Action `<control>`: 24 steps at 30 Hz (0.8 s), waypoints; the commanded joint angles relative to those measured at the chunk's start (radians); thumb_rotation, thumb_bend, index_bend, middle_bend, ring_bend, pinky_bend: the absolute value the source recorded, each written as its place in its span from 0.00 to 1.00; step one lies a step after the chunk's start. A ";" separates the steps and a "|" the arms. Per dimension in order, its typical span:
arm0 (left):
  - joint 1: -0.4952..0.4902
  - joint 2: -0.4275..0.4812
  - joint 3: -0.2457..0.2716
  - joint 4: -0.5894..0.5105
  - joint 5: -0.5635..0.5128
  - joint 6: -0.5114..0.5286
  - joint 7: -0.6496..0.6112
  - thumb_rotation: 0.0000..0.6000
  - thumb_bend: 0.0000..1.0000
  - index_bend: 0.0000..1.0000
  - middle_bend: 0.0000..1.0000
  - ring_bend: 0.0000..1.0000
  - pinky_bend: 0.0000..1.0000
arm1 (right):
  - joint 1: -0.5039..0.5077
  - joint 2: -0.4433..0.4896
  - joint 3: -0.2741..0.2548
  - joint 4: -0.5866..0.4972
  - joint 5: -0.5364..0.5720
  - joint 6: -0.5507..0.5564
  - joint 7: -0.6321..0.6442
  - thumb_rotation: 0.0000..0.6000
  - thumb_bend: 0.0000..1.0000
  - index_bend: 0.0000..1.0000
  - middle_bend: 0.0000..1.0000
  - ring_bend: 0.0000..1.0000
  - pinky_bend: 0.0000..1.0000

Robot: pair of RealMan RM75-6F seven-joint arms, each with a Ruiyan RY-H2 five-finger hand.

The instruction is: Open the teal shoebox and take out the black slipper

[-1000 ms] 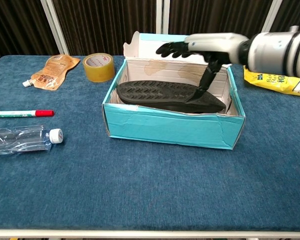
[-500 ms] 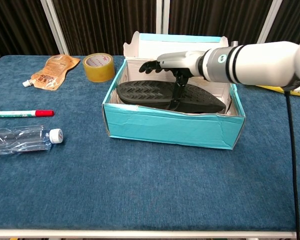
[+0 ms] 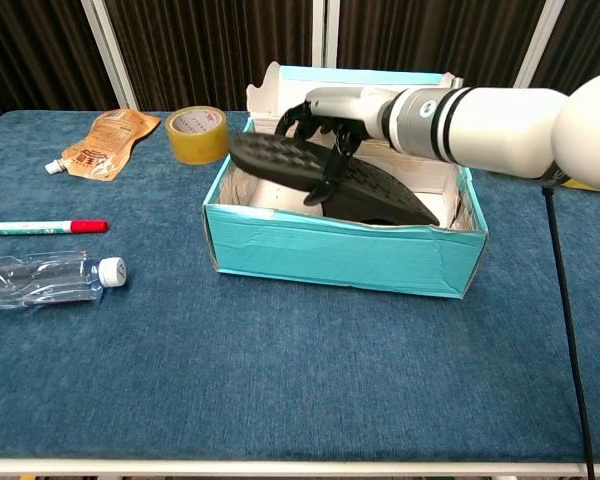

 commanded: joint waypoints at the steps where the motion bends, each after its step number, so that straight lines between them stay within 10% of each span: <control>1: 0.000 -0.002 0.002 0.000 0.001 -0.002 0.002 1.00 0.16 0.16 0.17 0.07 0.07 | -0.052 0.055 0.050 -0.049 -0.097 -0.021 0.142 1.00 0.08 0.28 0.39 0.13 0.00; 12: -0.013 0.001 -0.005 -0.003 -0.005 -0.017 0.010 1.00 0.16 0.16 0.17 0.07 0.07 | -0.206 0.108 0.212 -0.151 -0.303 0.165 0.663 1.00 0.12 0.33 0.41 0.17 0.00; 24: -0.020 -0.002 -0.004 0.003 0.006 -0.018 0.008 1.00 0.16 0.16 0.17 0.07 0.07 | -0.457 0.415 0.279 -0.363 -0.283 0.186 1.106 1.00 0.11 0.34 0.40 0.18 0.00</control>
